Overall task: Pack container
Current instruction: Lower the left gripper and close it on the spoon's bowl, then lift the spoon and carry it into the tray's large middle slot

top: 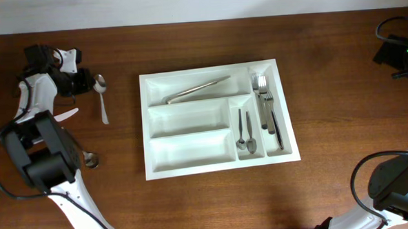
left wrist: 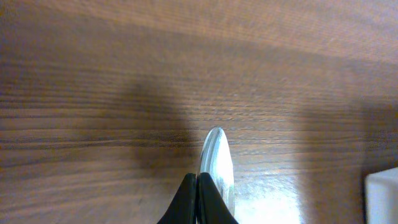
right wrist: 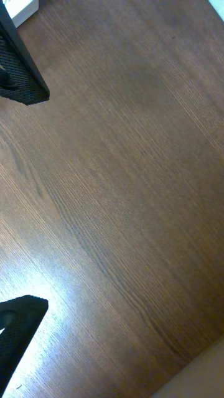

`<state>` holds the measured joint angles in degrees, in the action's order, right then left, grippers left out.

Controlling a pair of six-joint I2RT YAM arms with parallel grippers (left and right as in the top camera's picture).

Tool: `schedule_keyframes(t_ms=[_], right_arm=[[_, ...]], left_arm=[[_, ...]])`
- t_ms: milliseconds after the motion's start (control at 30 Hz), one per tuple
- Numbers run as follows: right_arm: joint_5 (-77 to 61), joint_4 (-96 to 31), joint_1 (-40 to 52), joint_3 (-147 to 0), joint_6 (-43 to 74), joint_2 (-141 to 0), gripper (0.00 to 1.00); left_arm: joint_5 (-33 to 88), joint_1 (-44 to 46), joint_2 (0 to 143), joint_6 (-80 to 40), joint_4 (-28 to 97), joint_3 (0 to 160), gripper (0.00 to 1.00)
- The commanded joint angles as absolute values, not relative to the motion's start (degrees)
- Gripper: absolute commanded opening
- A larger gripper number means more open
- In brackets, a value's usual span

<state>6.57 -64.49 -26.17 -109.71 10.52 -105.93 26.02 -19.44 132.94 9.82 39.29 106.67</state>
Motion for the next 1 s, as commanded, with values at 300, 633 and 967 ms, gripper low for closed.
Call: schedule_keyframes(t_ms=[300,633,967], right_arm=[[6.48,-64.51,-26.33,-110.52,10.79,-105.36,0.99],[6.48,-64.51,-26.33,-110.52,10.79,-105.36,0.99],[6.48,-64.51,-26.33,-110.52,10.79,-105.36,0.99]], left_arm=[[24.21,-18.87,117.21,21.34,46.39,106.34,0.02],[24.60,-13.80,100.49,29.80,47.24,106.34,0.01],[24.58,-0.51,98.43,37.71,52.99,106.10,0.02]])
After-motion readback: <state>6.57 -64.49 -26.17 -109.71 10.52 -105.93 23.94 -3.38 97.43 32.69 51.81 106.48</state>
